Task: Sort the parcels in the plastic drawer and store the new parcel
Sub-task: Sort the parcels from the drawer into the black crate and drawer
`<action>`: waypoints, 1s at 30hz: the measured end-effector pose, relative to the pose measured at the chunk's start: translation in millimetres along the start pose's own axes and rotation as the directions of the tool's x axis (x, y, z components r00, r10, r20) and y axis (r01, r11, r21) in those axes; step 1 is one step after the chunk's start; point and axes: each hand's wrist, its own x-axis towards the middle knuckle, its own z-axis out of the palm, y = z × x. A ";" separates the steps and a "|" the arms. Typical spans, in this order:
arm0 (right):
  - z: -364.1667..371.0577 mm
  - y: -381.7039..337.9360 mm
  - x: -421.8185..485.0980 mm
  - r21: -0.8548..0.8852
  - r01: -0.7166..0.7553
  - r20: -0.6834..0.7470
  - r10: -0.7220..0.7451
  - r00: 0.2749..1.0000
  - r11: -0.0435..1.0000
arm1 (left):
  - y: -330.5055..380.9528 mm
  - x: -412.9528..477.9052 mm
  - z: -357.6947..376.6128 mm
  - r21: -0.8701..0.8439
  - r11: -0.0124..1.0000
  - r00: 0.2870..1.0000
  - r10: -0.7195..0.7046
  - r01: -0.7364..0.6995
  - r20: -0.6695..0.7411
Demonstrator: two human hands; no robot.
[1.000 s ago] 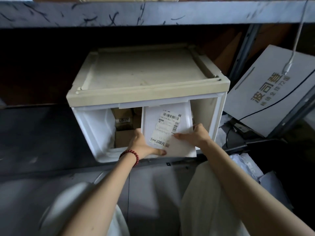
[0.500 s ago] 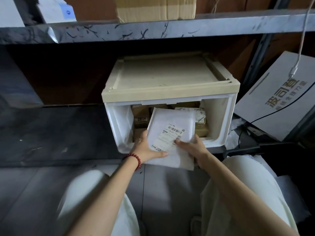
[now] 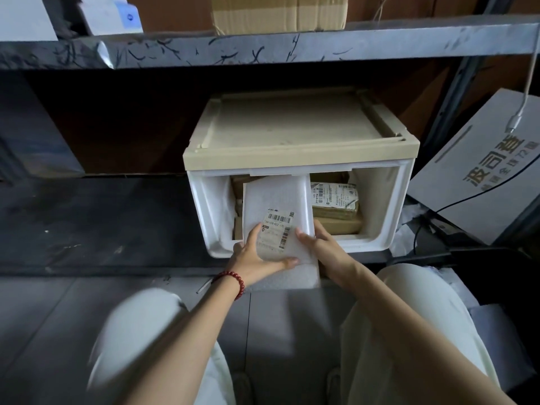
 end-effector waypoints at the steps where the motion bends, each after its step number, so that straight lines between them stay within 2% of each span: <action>1: 0.6 -0.4 -0.7 0.005 -0.014 0.019 0.013 1.000 1.000 | -0.4 0.3 0.5 -0.011 1.000 1.000 -0.003 0.003 0.013; 5: 3.6 -5.0 -7.6 -0.001 -0.110 0.123 0.110 0.986 0.994 | 4.2 0.6 3.4 -0.086 0.996 0.997 -0.005 0.011 0.078; 8: 3.0 -6.1 -8.6 0.025 -0.200 0.252 0.187 0.949 0.980 | 9.1 -0.8 5.5 -0.105 0.995 0.991 0.008 0.006 0.131; 11: -1.3 -5.1 -6.0 0.098 -0.263 0.264 0.230 0.937 0.960 | 11.5 -2.3 8.0 -0.125 0.992 0.986 0.014 0.007 0.169; 17: 2.3 4.4 -9.0 -0.176 -0.278 0.264 0.317 0.911 0.944 | 10.5 0.3 10.3 -0.117 0.993 0.990 0.034 -0.017 0.141; 19: 3.2 8.0 -8.2 -0.203 -0.269 0.262 0.317 0.912 0.942 | 5.6 4.4 9.0 -0.106 0.994 0.997 0.007 0.001 0.073; 23: 3.4 10.7 -1.6 -0.258 -0.232 0.190 0.284 0.940 0.938 | -3.9 12.7 4.2 -0.077 0.996 0.986 0.035 -0.048 -0.161; 25: 5.1 15.4 2.8 -0.327 -0.213 0.117 0.263 0.958 0.921 | -5.8 12.1 1.3 -0.065 0.996 0.972 0.044 -0.061 -0.231; 28: 4.1 25.8 7.5 -0.503 -0.205 -0.029 0.221 0.975 0.839 | -7.2 10.8 -4.1 -0.054 0.994 0.959 0.072 -0.091 -0.274; 30: 0.8 29.9 7.9 -0.528 -0.259 -0.124 0.229 0.966 0.809 | -5.4 9.7 -6.4 -0.053 0.994 0.955 0.080 -0.099 -0.286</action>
